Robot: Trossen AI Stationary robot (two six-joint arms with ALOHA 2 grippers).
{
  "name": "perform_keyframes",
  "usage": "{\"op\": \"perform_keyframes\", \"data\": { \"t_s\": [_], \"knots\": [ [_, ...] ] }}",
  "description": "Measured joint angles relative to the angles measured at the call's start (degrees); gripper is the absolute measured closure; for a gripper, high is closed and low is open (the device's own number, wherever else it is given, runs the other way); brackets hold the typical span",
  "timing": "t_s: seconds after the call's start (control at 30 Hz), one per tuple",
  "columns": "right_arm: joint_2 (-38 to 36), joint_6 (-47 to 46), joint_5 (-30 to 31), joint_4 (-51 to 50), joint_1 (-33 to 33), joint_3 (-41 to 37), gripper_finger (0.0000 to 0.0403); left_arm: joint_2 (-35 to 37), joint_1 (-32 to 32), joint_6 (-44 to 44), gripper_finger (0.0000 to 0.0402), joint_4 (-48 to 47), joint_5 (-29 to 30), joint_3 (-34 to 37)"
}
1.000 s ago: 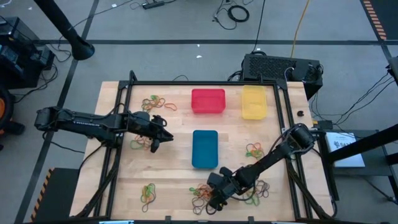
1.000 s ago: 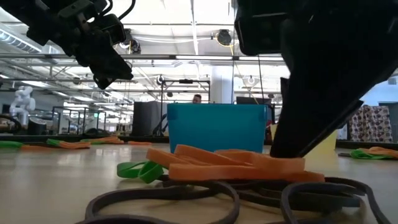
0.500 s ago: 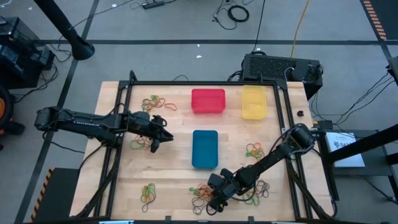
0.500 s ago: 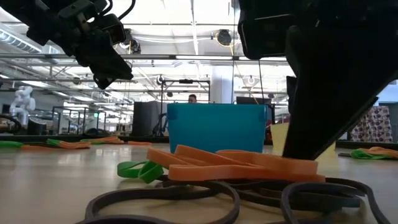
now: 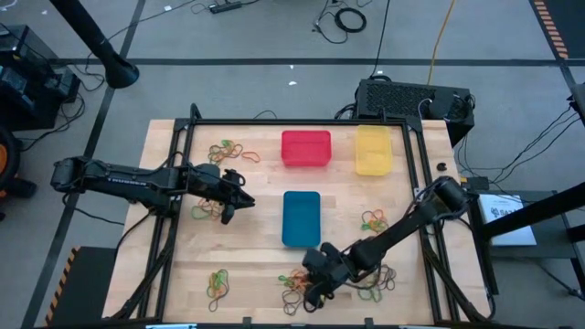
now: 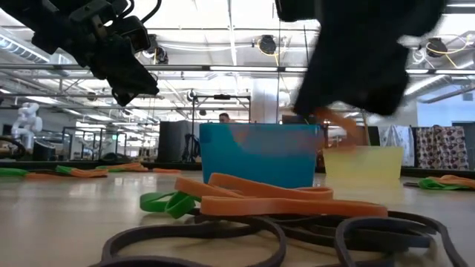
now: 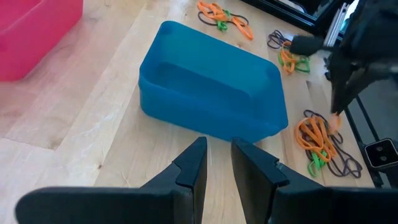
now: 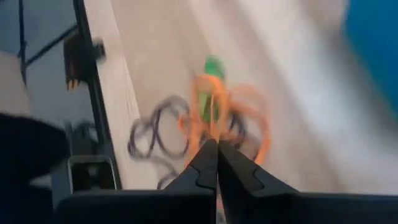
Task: Sort rubber bands into baskets
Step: Put the orange rubber band into the blue bin
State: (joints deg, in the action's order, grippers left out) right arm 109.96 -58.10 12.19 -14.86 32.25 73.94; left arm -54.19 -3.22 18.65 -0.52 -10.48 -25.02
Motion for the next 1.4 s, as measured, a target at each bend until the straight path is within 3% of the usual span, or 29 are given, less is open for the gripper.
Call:
{"op": "perform_keyframes", "data": {
  "t_s": [0.33,0.43,0.53,0.73,1.0,1.2,1.4],
  "knots": [
    [-10.14,6.67,11.56,-10.66,-6.01,0.14,0.0403,0.00,0.00,-1.16,0.0323,0.47,0.02,0.00],
    [-11.28,10.57,11.56,-11.99,-10.29,0.16,0.0403,0.00,0.00,-1.66,0.0323,0.55,0.23,0.00],
    [-11.32,14.14,9.35,-12.73,-14.56,0.16,0.0403,0.00,0.00,-2.56,0.0323,0.60,1.08,0.00],
    [-9.84,20.98,-1.77,-15.47,-20.05,0.14,0.0402,0.00,0.00,0.22,0.0323,0.51,3.59,0.00],
    [-9.56,28.81,-1.84,-17.57,-23.30,0.14,0.0359,0.00,0.00,7.27,0.0323,0.40,6.53,0.00],
    [-9.68,29.00,-2.16,-17.68,-24.82,0.14,0.0310,0.00,0.00,11.31,0.0323,0.43,9.75,0.00],
    [-14.27,31.37,-7.46,-25.00,-25.55,0.14,0.0283,0.00,-0.01,15.21,0.0323,0.49,13.61,0.00]
  ]
}}
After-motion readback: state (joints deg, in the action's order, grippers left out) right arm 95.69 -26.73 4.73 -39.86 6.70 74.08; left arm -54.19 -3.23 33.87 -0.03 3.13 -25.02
